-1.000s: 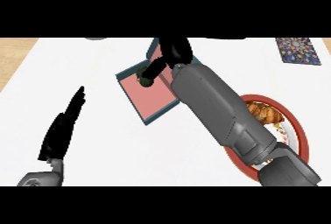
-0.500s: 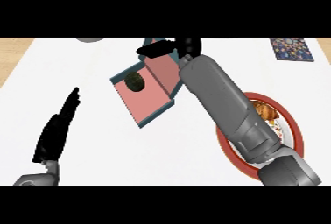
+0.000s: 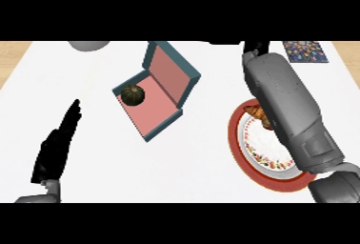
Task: Pick the squash from the plate and place it in the cardboard box
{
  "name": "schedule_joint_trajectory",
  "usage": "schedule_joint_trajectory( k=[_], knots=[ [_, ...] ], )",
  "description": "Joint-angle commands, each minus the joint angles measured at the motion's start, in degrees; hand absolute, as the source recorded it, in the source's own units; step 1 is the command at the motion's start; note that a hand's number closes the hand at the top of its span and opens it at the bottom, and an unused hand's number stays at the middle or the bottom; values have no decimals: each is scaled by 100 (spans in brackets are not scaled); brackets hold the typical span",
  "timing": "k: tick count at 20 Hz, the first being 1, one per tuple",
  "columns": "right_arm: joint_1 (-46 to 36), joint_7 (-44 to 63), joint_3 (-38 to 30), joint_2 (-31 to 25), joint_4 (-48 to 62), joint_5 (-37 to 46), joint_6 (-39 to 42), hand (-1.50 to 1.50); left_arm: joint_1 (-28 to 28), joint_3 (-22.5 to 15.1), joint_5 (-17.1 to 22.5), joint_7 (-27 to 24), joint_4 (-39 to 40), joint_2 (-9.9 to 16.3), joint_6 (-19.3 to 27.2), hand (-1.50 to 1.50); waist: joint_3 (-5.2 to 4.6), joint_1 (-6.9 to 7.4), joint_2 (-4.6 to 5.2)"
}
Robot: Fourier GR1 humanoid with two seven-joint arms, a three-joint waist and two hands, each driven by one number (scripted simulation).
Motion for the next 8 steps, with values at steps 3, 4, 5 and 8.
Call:
schedule_joint_trajectory(
  k=[3, 4, 5, 8],
  knots=[
    [564, -468, -616, -1019, -352, -473, 918, -150, -178, 166, 149, 375, -148, 117, -143, 0, 2, -69, -16],
    [797, -263, -494, -1128, -597, -445, 1179, -150, 39, 214, 126, 141, -108, 128, -117, 0, -1, -98, -37],
    [1198, -697, -543, -1111, -594, -484, 1296, -150, 181, 72, -95, -232, 121, -34, 73, 0, -1, -99, -25],
    [1298, -660, -648, -1673, -616, -585, 2062, -150, -87, 230, 119, -142, 208, 29, -87, 0, -2, -90, -17]
  ],
)
